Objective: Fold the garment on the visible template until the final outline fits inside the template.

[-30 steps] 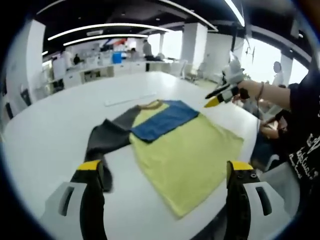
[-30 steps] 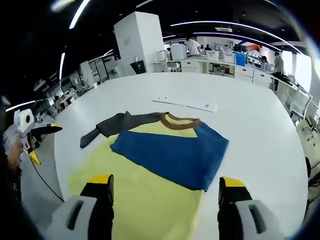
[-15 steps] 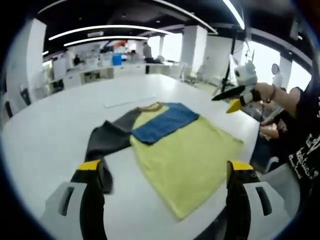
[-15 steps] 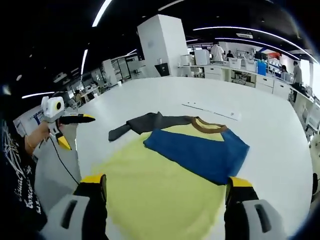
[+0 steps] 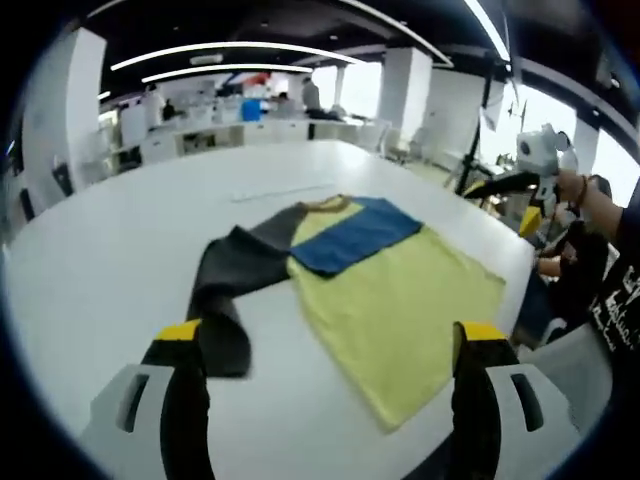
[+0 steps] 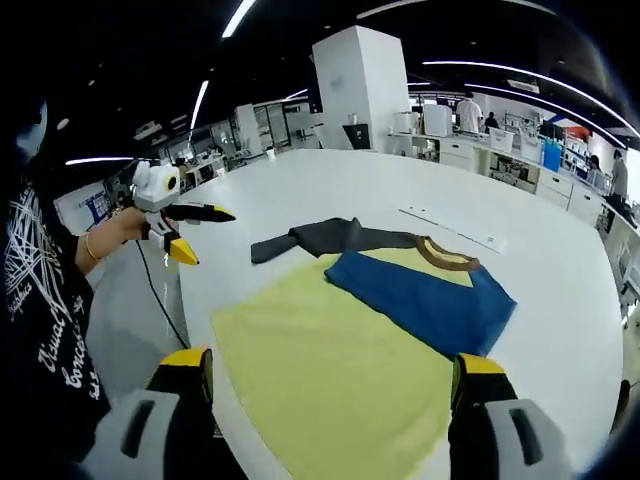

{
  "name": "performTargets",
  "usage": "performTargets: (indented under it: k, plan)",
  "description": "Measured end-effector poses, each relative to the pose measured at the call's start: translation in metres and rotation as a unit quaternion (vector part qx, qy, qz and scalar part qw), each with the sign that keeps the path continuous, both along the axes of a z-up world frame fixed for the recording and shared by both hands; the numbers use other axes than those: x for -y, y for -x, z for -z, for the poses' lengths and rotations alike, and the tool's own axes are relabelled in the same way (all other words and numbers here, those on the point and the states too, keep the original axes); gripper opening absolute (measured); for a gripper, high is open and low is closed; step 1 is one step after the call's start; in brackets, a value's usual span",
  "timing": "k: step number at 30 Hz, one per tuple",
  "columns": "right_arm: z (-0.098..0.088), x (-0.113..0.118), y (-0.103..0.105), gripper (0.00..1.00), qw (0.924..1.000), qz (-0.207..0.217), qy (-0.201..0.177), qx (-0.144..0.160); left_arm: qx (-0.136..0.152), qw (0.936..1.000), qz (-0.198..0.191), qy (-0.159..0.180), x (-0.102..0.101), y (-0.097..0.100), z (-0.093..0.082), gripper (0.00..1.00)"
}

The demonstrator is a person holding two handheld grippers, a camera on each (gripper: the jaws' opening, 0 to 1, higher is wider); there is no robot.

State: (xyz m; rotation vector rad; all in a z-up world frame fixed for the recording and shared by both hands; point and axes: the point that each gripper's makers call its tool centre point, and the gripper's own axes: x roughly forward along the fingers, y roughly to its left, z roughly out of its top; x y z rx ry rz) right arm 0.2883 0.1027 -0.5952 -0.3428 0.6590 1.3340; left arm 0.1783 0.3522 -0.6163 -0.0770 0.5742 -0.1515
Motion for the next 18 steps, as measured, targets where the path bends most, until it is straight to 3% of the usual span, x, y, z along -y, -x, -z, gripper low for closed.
performTargets:
  k: [12, 14, 18]
  plan:
    - [-0.006, 0.005, 0.004, 0.99, 0.9999, 0.001, -0.003, 0.009, -0.019, 0.9988, -0.044, 0.0, -0.037, 0.0, 0.023, 0.94]
    - [-0.011, 0.001, 0.0, 0.99, 0.9992, 0.008, -0.031, 0.025, -0.023, 0.9983, -0.053, 0.001, -0.045, -0.001, 0.027, 0.92]
    - [-0.013, -0.001, -0.002, 0.99, 0.9978, 0.023, -0.06, 0.016, -0.017, 0.9965, -0.082, 0.0, -0.063, -0.005, 0.031, 0.89]
